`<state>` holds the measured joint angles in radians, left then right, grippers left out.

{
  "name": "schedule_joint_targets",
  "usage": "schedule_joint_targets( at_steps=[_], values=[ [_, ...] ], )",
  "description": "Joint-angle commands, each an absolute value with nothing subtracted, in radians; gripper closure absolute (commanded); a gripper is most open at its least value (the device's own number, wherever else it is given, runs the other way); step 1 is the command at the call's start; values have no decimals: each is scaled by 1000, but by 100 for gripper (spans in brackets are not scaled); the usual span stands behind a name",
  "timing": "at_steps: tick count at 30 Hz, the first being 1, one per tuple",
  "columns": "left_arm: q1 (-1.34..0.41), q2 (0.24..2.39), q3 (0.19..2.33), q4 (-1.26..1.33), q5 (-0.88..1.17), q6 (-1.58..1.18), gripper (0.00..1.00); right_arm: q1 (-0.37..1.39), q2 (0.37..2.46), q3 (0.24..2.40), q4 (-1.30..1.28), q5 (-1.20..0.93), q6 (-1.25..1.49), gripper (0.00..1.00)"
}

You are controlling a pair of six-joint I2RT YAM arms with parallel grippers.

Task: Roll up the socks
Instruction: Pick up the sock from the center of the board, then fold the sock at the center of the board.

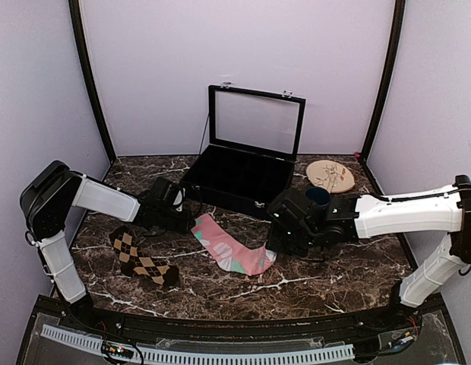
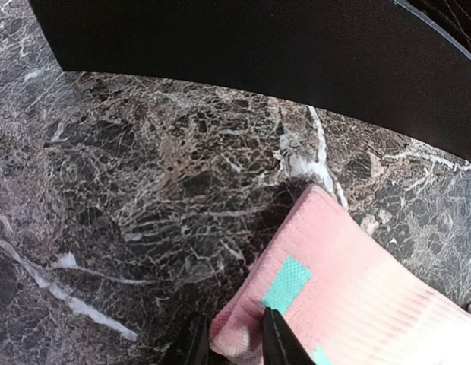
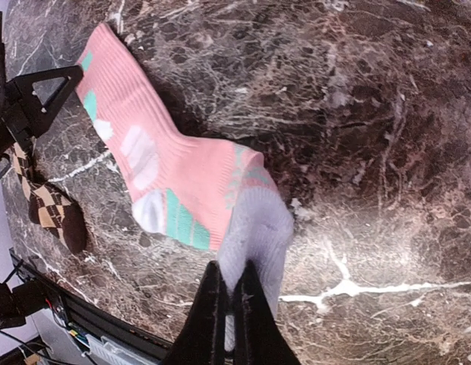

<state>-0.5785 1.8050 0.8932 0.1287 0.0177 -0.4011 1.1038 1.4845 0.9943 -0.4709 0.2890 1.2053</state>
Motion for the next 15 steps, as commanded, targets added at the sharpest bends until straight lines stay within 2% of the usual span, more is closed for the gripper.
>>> schedule_joint_targets(
  at_steps=[1, 15],
  values=[
    [-588, 1835, 861, 88, 19, -400, 75, 1084, 1527, 1074, -407, 260, 1168, 97],
    [-588, 1821, 817, 64, -2, -442, 77, 1037, 1711, 1334, -329, 171, 1104, 100]
  ],
)
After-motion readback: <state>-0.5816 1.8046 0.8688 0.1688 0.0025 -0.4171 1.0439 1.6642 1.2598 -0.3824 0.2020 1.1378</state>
